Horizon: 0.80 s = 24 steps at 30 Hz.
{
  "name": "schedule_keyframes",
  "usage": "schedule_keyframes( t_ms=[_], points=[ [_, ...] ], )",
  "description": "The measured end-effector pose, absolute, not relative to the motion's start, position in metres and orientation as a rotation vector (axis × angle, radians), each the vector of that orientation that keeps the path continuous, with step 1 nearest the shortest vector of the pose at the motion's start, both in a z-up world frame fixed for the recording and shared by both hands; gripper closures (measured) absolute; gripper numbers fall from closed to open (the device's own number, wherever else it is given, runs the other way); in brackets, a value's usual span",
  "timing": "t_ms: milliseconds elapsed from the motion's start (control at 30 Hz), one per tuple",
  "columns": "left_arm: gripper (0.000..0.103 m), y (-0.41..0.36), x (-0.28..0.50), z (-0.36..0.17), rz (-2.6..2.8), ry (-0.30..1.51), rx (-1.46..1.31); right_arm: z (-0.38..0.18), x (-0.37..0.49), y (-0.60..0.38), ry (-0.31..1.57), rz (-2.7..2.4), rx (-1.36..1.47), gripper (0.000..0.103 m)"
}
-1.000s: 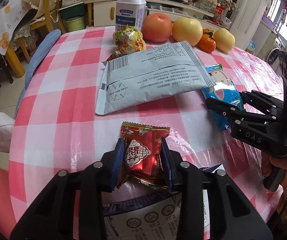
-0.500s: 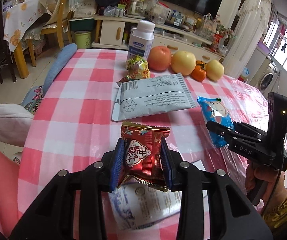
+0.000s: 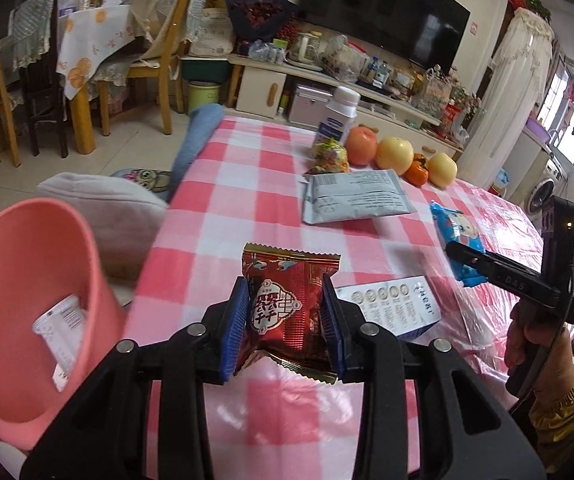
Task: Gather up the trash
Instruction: 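Lift both held packets and carry them over the pink bucket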
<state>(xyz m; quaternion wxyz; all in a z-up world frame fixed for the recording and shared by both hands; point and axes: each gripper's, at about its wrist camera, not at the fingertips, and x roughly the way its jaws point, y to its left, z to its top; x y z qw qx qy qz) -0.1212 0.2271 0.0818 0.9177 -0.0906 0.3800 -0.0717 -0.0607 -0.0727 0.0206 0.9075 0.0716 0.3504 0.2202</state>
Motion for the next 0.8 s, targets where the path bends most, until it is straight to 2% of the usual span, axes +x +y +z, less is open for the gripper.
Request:
schedule_keyframes(
  t_ms=[267, 800],
  points=[
    [0.066, 0.284, -0.162, 0.089, -0.048, 0.724, -0.224, 0.046, -0.094, -0.026, 0.7, 0.55, 0.117, 0.059],
    [0.065, 0.394, -0.195, 0.088, 0.128, 0.663, -0.346, 0.102, -0.138, 0.164, 0.656, 0.889, 0.007, 0.058]
  ],
)
